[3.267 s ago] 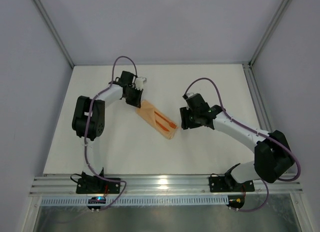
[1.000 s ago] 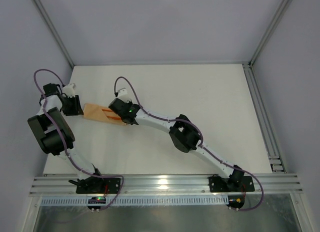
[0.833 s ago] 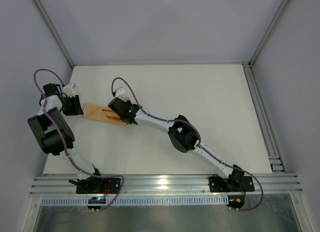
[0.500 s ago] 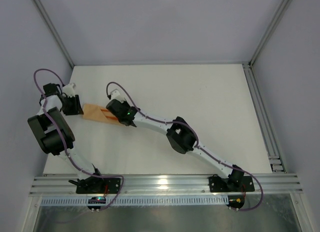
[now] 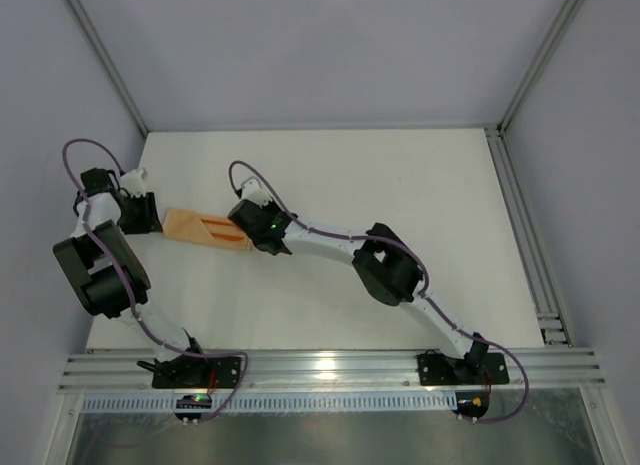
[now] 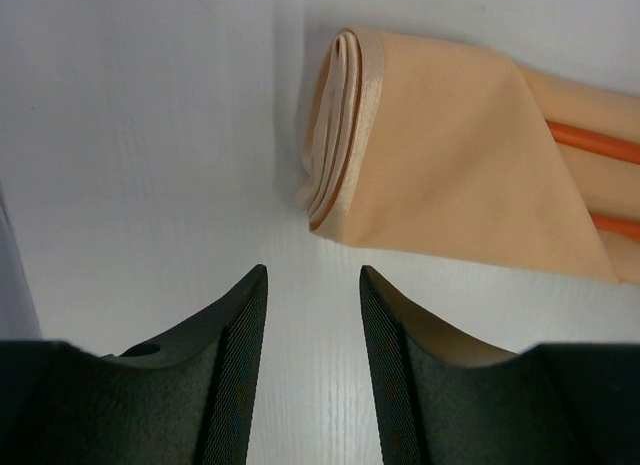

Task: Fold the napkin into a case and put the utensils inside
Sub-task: Smooth out the smaller rectangle-folded napkin at the corner of the board, then reset both arms

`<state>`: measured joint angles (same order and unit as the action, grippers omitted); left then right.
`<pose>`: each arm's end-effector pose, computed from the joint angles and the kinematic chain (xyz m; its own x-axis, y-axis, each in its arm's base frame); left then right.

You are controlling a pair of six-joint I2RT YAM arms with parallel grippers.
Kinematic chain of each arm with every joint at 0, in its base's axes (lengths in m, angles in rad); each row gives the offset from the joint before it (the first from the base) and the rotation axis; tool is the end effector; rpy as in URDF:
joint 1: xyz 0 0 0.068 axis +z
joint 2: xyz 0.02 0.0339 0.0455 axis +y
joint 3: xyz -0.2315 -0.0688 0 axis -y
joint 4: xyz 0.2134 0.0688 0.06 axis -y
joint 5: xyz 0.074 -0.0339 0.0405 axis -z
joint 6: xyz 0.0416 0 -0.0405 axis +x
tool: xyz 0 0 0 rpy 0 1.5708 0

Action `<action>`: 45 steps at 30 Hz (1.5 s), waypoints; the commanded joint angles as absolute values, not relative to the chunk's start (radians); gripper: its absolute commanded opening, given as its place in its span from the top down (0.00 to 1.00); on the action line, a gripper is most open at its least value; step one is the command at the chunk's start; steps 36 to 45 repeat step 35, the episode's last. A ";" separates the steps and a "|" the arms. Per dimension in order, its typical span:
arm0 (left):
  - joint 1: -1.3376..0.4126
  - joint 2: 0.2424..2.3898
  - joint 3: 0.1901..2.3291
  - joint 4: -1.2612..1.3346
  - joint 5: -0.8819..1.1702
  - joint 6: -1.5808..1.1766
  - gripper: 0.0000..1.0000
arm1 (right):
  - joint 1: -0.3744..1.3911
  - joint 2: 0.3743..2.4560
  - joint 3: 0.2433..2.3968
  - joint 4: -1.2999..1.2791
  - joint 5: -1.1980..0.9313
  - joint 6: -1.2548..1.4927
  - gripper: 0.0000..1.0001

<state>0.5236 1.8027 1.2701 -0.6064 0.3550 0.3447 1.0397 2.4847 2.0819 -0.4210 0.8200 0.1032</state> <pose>0.2972 0.1549 0.1795 -0.8561 -0.1284 -0.5006 -0.0569 0.9862 -0.1557 0.2758 0.4094 0.1513 -0.4043 -0.5496 -0.7311 -0.2966 0.8349 -0.4636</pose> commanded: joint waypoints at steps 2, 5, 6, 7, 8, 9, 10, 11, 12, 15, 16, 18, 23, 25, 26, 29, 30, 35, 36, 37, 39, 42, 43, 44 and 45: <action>0.532 1.692 1.263 -0.676 0.310 0.364 0.55 | 1.023 2.128 1.892 -0.348 0.894 0.118 0.83; 0.540 1.646 1.236 -0.695 0.256 0.364 0.55 | 0.976 1.979 1.728 -0.360 0.848 0.140 0.72; 0.541 1.616 1.209 -0.695 0.226 0.365 0.53 | 0.935 1.889 1.619 -0.364 0.816 0.152 0.65; 0.545 1.599 1.197 -0.695 0.209 0.367 0.52 | 0.908 1.838 1.562 -0.364 0.804 0.159 0.45; 0.551 1.582 1.183 -0.693 0.195 0.367 0.51 | 0.878 1.789 1.501 -0.367 0.783 0.169 0.37; 0.557 1.563 1.158 -0.695 0.184 0.367 0.49 | 0.843 1.737 1.388 -0.368 0.720 0.190 0.25; 0.569 1.528 1.149 -0.699 0.170 0.364 0.47 | 0.751 1.636 1.337 -0.368 0.671 0.201 0.15; 0.577 1.511 1.140 -0.706 0.167 0.362 0.45 | 0.702 1.584 1.283 -0.361 0.622 0.207 0.11; 0.583 1.494 1.123 -0.712 0.160 0.364 0.42 | 0.652 1.534 1.181 -0.347 0.527 0.207 0.09; 0.604 1.425 1.094 -0.736 0.152 0.357 0.25 | 0.462 1.364 1.021 -0.310 0.460 0.198 0.04; 0.610 1.407 1.071 -0.741 0.144 0.357 0.24 | 0.427 1.333 0.994 -0.305 0.433 0.181 0.03; 0.617 1.347 1.045 -0.738 0.123 0.347 0.01 | 0.327 1.264 0.954 -0.302 0.401 0.172 0.01; 0.618 1.256 0.985 -0.765 0.098 0.319 0.01 | 0.172 1.198 0.876 -0.282 0.224 0.218 0.01; 0.618 1.226 0.970 -0.767 0.084 0.304 0.01 | 0.163 1.181 0.859 -0.265 0.230 0.232 0.01; 0.618 1.217 0.962 -0.767 0.084 0.296 0.01 | 0.161 1.178 0.853 -0.265 0.241 0.242 0.01; 0.617 1.178 0.942 -0.769 0.080 0.279 0.01 | 0.161 1.186 0.854 -0.271 0.247 0.264 0.01; 0.618 1.166 0.934 -0.770 0.078 0.278 0.01 | 0.161 1.189 0.856 -0.275 0.255 0.264 0.01; 0.620 1.140 0.919 -0.773 0.084 0.268 0.01 | 0.163 1.183 0.827 -0.252 0.256 0.253 0.01; 0.620 1.140 0.919 -0.773 0.084 0.268 0.01 | 0.163 1.183 0.827 -0.252 0.256 0.253 0.01; 0.620 1.140 0.919 -0.773 0.084 0.268 0.01 | 0.163 1.183 0.827 -0.252 0.256 0.253 0.01; 0.620 1.140 0.919 -0.773 0.084 0.268 0.01 | 0.163 1.183 0.827 -0.252 0.256 0.253 0.01; 0.620 1.140 0.919 -0.773 0.084 0.268 0.01 | 0.163 1.183 0.827 -0.252 0.256 0.253 0.01; 0.620 1.140 0.919 -0.773 0.084 0.268 0.01 | 0.163 1.183 0.827 -0.252 0.256 0.253 0.01; 0.620 1.140 0.919 -0.773 0.084 0.268 0.01 | 0.163 1.183 0.827 -0.252 0.256 0.253 0.01; 0.620 1.140 0.919 -0.773 0.084 0.268 0.01 | 0.163 1.183 0.827 -0.252 0.256 0.253 0.01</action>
